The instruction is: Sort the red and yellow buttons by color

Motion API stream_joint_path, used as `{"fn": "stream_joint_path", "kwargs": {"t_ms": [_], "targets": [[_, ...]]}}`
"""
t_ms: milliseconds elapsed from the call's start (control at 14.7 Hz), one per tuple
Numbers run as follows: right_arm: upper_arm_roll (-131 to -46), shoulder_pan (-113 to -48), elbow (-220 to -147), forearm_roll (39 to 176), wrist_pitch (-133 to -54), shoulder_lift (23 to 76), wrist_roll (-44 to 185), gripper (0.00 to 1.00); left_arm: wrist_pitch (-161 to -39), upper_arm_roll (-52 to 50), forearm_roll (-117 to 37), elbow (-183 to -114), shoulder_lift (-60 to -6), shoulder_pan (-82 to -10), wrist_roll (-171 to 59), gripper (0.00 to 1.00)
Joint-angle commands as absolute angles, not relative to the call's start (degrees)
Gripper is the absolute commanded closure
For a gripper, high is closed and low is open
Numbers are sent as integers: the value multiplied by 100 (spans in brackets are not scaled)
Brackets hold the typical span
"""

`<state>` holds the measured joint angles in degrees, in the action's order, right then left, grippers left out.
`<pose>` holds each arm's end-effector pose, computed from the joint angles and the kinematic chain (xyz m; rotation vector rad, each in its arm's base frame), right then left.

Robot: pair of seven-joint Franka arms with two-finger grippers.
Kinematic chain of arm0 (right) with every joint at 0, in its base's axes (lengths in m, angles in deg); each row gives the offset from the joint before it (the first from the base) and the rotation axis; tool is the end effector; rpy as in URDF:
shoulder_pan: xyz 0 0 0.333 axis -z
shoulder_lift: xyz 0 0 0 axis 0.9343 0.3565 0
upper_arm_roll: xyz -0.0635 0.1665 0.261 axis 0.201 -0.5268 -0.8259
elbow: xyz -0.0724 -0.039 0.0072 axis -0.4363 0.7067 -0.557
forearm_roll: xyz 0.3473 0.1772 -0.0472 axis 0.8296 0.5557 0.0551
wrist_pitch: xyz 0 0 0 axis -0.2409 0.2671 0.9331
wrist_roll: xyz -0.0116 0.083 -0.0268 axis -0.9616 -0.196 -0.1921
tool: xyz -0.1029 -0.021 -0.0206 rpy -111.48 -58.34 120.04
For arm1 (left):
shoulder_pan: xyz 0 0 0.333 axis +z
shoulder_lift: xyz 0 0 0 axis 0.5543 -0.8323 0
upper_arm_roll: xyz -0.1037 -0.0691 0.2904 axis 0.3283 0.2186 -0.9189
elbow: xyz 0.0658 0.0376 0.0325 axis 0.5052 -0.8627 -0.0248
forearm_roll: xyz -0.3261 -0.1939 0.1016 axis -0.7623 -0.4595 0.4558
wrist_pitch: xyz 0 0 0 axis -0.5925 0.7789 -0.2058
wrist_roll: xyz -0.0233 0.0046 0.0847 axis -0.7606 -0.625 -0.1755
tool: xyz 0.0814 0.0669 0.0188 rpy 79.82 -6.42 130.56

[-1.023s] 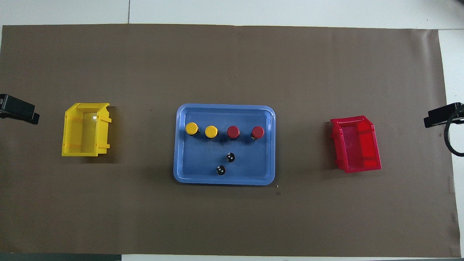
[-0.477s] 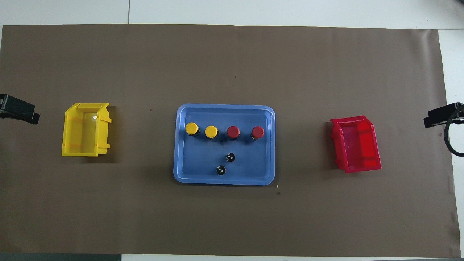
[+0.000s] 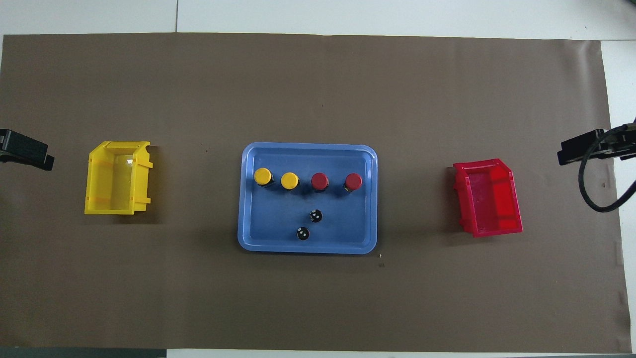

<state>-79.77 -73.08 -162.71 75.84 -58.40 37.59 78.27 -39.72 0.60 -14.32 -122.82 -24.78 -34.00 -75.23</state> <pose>0.5572 0.0243 0.6410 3.1169 0.0680 -0.1075 0.5387 -0.0408 0.6477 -3.1181 0.2252 0.1875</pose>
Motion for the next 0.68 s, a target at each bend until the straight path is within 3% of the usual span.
{"fn": "stream_joint_path", "kwargs": {"t_ms": [0,273,614], "targets": [[-7990,-7832,-14950,7563,-5510,4854,8503,0,-3934,44,-1496,-12459,-2306,-3375,-7458,0],[-8042,-8773,-14727,7633,-6350,5383,9856,0,-3925,44,-1496,-12459,-2306,-3375,-7449,0],[-8060,-9494,-16894,7633,-8459,5129,10983,0,-3855,36,-1461,-12467,-2297,-3357,-7449,0]]}}
